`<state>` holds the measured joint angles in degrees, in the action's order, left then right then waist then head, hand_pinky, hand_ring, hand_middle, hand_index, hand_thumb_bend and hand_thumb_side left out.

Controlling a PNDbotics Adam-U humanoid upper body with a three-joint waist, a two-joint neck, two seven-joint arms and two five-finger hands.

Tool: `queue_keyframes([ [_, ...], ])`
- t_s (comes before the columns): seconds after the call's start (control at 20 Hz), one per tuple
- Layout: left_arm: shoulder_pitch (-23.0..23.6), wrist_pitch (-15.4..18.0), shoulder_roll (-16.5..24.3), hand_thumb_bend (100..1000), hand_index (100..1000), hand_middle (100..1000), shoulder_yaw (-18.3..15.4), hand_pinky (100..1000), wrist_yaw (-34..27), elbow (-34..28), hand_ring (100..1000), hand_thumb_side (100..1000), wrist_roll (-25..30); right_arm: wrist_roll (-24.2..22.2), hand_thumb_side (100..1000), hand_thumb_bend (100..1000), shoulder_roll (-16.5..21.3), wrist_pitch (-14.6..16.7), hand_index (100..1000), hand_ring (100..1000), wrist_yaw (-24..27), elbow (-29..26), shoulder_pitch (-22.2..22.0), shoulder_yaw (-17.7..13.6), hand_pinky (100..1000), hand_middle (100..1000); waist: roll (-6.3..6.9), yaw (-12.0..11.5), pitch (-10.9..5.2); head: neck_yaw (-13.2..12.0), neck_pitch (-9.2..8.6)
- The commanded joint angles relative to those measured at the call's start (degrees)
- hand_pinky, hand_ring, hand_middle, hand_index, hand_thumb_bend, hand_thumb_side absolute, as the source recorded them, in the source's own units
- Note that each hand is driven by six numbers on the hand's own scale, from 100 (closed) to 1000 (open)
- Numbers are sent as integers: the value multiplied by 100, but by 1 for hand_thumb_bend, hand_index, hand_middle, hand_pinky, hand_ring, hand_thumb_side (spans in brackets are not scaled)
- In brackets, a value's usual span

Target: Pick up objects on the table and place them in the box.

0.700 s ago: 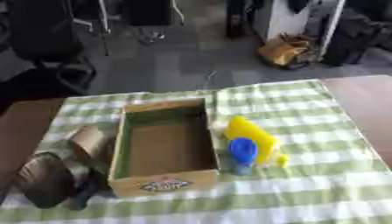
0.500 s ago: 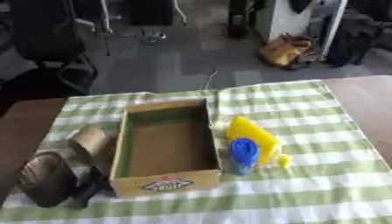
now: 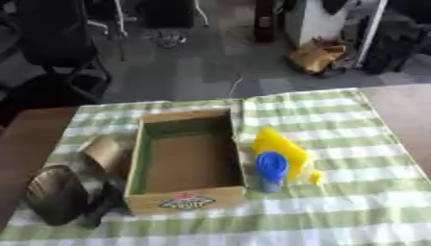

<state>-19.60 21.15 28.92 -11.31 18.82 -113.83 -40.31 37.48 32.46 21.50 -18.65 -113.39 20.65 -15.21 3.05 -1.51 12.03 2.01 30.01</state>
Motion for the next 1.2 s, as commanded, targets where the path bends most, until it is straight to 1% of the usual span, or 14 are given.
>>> queue_keyframes([
  [0.05, -10, -32, 85, 100, 924, 921, -112, 861, 167, -76, 920, 1000, -103, -17, 1000, 100, 241, -159, 893, 879, -112, -120, 101, -85, 801, 889, -37, 7, -106, 122, -101],
  [0.25, 44, -78, 21, 100, 907, 912, -101, 861, 370, -76, 913, 1000, -246, -131, 1000, 100, 388, -768, 890, 876, -281, -120, 276, -29, 798, 883, -73, 25, -125, 257, -151],
  [0.35, 60, -87, -11, 100, 906, 913, -71, 862, 407, -76, 914, 1000, -273, -372, 1000, 100, 502, -1202, 882, 876, -452, -120, 392, 38, 797, 881, -89, 34, -130, 300, -164],
  [0.45, 59, -87, -22, 100, 906, 912, -49, 863, 420, -76, 914, 1000, -277, -786, 1000, 100, 641, -1761, 881, 877, -682, -120, 524, 130, 799, 880, -102, 38, -137, 324, -145],
  [0.5, 50, -84, -23, 100, 906, 912, -38, 863, 420, -76, 914, 1000, -274, -1066, 1000, 100, 741, -2042, 881, 877, -820, -120, 595, 202, 799, 880, -109, 34, -142, 333, -127],
  [0.55, 43, -82, -24, 100, 903, 912, -30, 863, 418, -76, 914, 1000, -270, -1314, 1000, 100, 807, -2270, 879, 876, -950, -120, 670, 256, 800, 878, -112, 32, -144, 336, -116],
  [0.6, 34, -79, -25, 100, 903, 912, -20, 863, 414, -76, 914, 1000, -259, -1600, 1000, 100, 895, -2482, 879, 876, -1079, -120, 750, 338, 800, 878, -114, 26, -147, 332, -102],
  [0.7, 23, -75, -30, 100, 903, 912, -9, 863, 403, -76, 914, 1000, -241, -2099, 1000, 100, 1018, -2798, 879, 875, -1306, -120, 905, 476, 803, 878, -112, 15, -151, 315, -100],
  [0.9, 11, -67, -39, 100, 902, 912, 5, 863, 379, -76, 914, 1000, -215, -2900, 1000, 100, 1193, -3146, 878, 874, -1632, -120, 1215, 749, 810, 877, -111, -4, -175, 252, -79],
  [1.05, 2, -58, -52, 100, 902, 912, 16, 863, 359, -76, 914, 1000, -200, -3330, 1000, 100, 1228, -3315, 881, 875, -1789, -120, 1441, 884, 814, 878, -107, -7, -195, 149, -45],
  [1.2, -10, -48, -60, 100, 903, 912, 24, 863, 343, -76, 914, 1000, -188, -3667, 1000, 100, 1219, -3425, 884, 879, -1948, -120, 1634, 978, 818, 883, -103, -13, -208, 111, -17],
])
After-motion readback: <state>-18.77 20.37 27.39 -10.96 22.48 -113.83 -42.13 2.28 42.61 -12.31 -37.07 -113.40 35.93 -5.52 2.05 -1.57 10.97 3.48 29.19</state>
